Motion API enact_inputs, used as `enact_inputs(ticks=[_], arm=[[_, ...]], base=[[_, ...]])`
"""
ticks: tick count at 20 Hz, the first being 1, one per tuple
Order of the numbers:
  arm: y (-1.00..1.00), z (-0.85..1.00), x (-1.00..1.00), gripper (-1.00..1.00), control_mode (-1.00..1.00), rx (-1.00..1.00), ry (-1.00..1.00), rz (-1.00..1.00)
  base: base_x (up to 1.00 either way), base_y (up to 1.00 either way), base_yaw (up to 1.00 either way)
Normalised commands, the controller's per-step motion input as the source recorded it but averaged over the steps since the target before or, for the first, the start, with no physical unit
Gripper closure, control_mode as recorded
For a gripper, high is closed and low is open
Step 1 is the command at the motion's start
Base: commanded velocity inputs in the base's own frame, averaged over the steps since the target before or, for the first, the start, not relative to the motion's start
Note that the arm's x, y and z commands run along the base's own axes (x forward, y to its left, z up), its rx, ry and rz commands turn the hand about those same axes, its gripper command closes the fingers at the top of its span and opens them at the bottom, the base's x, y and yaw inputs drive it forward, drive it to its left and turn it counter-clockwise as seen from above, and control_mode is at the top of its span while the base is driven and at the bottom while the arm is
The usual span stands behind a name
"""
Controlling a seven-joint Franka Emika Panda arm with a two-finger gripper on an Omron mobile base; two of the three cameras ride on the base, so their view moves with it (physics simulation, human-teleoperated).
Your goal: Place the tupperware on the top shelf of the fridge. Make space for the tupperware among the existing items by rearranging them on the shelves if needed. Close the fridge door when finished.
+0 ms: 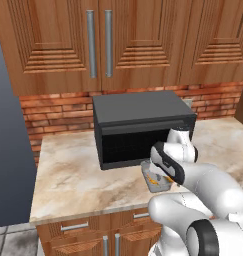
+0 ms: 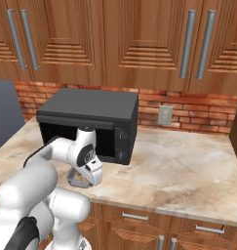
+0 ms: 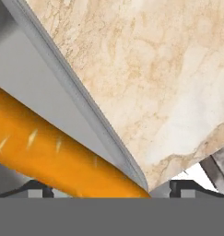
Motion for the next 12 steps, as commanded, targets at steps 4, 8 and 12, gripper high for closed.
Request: enact_inputs(ticks=[4, 8, 12], arm=[[0.00, -0.09, 0.22, -1.00, -1.00, 0.00, 0.00, 0.00], [0.00, -0.32, 0.13, -1.00, -1.00, 0.00, 0.00, -0.01], [0.00, -0.44, 0.05, -1.00, -1.00, 0.00, 0.00, -0.01]], base=[[0.00, 0.00, 0.00], [0.00, 0.00, 0.00], [0.00, 0.00, 0.00]])
